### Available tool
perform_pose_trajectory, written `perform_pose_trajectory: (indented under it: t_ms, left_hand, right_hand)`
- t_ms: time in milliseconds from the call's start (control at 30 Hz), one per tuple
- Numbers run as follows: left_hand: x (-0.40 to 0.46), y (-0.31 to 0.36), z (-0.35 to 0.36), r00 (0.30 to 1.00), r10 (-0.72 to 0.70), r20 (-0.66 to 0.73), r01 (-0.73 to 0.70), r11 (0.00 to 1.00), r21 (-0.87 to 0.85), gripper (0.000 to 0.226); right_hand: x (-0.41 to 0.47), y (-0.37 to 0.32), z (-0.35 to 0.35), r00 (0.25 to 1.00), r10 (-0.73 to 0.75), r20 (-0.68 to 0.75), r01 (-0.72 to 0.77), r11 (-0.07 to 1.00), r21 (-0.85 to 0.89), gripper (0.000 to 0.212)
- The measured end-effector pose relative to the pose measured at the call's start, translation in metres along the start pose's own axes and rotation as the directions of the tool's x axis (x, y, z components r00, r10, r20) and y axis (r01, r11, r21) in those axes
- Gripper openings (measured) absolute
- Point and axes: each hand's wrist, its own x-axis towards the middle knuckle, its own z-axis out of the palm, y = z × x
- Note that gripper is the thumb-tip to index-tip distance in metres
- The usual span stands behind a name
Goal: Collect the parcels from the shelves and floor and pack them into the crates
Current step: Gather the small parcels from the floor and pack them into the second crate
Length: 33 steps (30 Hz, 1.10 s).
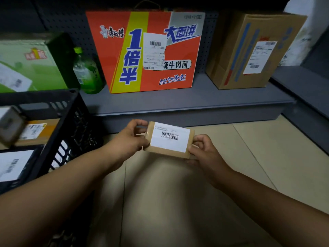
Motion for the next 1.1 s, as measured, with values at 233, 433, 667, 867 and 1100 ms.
perform_pose_trajectory:
  t_ms: [233, 433, 667, 867, 1100]
  left_hand:
    - [-0.011, 0.019, -0.035, 0.988, 0.146, -0.058, -0.137, 0.983, 0.125, 0.045]
    - [-0.016, 0.033, -0.08, 0.969, 0.228, -0.097, -0.208, 0.961, 0.181, 0.088]
    - [-0.037, 0.045, -0.159, 0.869, 0.474, -0.139, -0.332, 0.769, 0.546, 0.114]
    - [-0.064, 0.04, -0.261, 0.866, 0.431, -0.255, -0.194, 0.759, 0.621, 0.108]
    - [-0.075, -0.018, -0.334, 0.865, 0.301, -0.403, -0.015, 0.816, 0.577, 0.107]
  right_hand:
    - [-0.004, -0.02, 0.015, 0.983, -0.141, 0.114, 0.135, 0.989, 0.065, 0.028]
    - [-0.003, -0.063, 0.05, 0.938, -0.258, 0.232, 0.301, 0.937, -0.175, 0.032]
    - [0.01, -0.121, 0.134, 0.862, -0.357, 0.36, 0.442, 0.876, -0.191, 0.04]
    - [0.026, -0.151, 0.247, 0.783, -0.437, 0.443, 0.573, 0.785, -0.237, 0.046]
    - [0.056, -0.132, 0.361, 0.75, -0.487, 0.447, 0.657, 0.624, -0.424, 0.024]
